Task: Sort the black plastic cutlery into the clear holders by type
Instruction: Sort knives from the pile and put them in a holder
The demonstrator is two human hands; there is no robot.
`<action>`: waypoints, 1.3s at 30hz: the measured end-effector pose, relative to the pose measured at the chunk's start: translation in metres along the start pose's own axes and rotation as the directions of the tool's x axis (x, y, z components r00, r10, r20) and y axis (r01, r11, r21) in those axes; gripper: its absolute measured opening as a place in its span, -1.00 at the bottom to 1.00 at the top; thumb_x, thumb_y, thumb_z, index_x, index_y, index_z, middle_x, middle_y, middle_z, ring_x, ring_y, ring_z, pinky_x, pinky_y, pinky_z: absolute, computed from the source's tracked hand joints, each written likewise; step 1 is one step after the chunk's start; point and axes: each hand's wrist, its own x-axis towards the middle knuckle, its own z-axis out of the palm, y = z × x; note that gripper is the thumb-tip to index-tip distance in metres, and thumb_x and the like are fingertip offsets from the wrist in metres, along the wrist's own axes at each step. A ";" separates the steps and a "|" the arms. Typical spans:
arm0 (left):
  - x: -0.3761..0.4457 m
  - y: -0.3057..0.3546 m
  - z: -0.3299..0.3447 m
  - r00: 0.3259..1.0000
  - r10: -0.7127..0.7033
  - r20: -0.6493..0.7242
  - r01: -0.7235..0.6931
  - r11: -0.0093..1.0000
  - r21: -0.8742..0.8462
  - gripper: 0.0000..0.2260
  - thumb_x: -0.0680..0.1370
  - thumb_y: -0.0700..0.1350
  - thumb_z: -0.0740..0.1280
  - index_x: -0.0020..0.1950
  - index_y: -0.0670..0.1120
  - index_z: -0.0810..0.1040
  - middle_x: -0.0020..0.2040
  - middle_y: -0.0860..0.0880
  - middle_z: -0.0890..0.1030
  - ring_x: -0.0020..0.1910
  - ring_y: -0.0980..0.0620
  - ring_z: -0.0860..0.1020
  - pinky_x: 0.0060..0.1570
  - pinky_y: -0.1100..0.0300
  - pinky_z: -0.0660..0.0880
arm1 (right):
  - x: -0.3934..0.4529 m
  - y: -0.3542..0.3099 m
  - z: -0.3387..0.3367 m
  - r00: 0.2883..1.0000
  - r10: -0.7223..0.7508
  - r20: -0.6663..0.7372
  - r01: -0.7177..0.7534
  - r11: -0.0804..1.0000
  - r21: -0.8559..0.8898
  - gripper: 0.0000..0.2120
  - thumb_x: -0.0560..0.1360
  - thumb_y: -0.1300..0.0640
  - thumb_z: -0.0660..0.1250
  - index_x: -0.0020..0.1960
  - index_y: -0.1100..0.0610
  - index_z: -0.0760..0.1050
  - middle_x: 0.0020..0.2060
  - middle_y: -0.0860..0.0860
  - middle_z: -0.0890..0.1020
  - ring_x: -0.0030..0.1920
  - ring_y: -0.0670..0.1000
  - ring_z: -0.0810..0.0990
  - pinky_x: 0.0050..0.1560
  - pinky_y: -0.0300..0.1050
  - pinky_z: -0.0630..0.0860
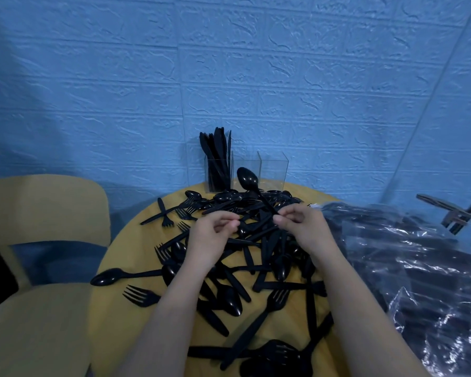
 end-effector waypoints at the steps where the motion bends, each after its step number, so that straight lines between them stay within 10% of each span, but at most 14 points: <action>1: 0.000 0.002 0.001 1.000 0.006 0.011 -0.005 0.999 -0.033 -0.87 0.54 -0.20 0.35 -0.04 0.03 0.61 -0.09 0.07 0.66 -0.09 0.23 0.60 -0.11 0.54 0.44 | 0.000 0.000 0.003 1.000 0.000 0.017 0.000 1.000 0.004 -0.91 0.45 0.15 0.45 -0.17 0.04 0.54 -0.19 0.03 0.67 -0.10 -0.01 0.61 0.05 -0.08 0.52; 9: -0.003 -0.011 -0.004 0.984 -0.016 0.175 -0.087 0.822 0.563 -0.86 0.52 -0.09 0.38 0.07 -0.04 0.61 -0.01 0.04 0.55 -0.02 0.08 0.53 0.02 0.19 0.50 | 0.001 0.004 -0.006 0.989 0.019 -0.147 -0.047 0.981 -0.188 -0.94 0.47 0.15 0.42 -0.12 0.09 0.54 -0.22 -0.03 0.58 -0.18 -0.09 0.49 -0.31 -0.47 0.31; 14: -0.001 -0.010 -0.003 0.971 -0.020 0.239 -0.150 0.729 0.668 -0.78 0.53 -0.08 0.37 0.15 -0.03 0.51 0.10 0.03 0.43 0.09 0.03 0.50 0.12 0.10 0.46 | 0.000 0.009 -0.012 0.976 -0.013 -0.219 -0.060 0.944 -0.324 -0.93 0.51 0.17 0.37 -0.03 0.15 0.55 -0.17 -0.01 0.54 -0.15 -0.08 0.44 -0.37 -0.38 0.26; 28: 0.005 -0.010 -0.001 0.936 0.089 0.339 -0.289 0.746 0.601 -0.74 0.56 -0.27 0.24 0.21 -0.08 0.52 0.20 -0.02 0.44 0.11 -0.01 0.50 0.12 0.10 0.46 | 0.004 0.017 -0.011 0.972 0.029 -0.233 -0.136 0.879 -0.458 -0.80 0.53 0.17 0.31 0.15 0.11 0.53 0.02 0.11 0.63 0.05 0.11 0.57 -0.05 -0.15 0.43; 39: 0.001 0.001 -0.004 0.993 0.119 0.015 -0.120 0.971 0.209 -0.77 0.51 -0.33 0.35 0.06 -0.04 0.60 0.04 0.07 0.49 -0.18 0.22 0.53 -0.17 0.58 0.41 | 0.005 0.012 -0.015 0.958 -0.001 -0.285 -0.077 0.962 -0.262 -0.82 0.55 0.18 0.26 0.10 0.11 0.58 -0.15 -0.05 0.57 -0.16 -0.10 0.46 -0.41 -0.46 0.27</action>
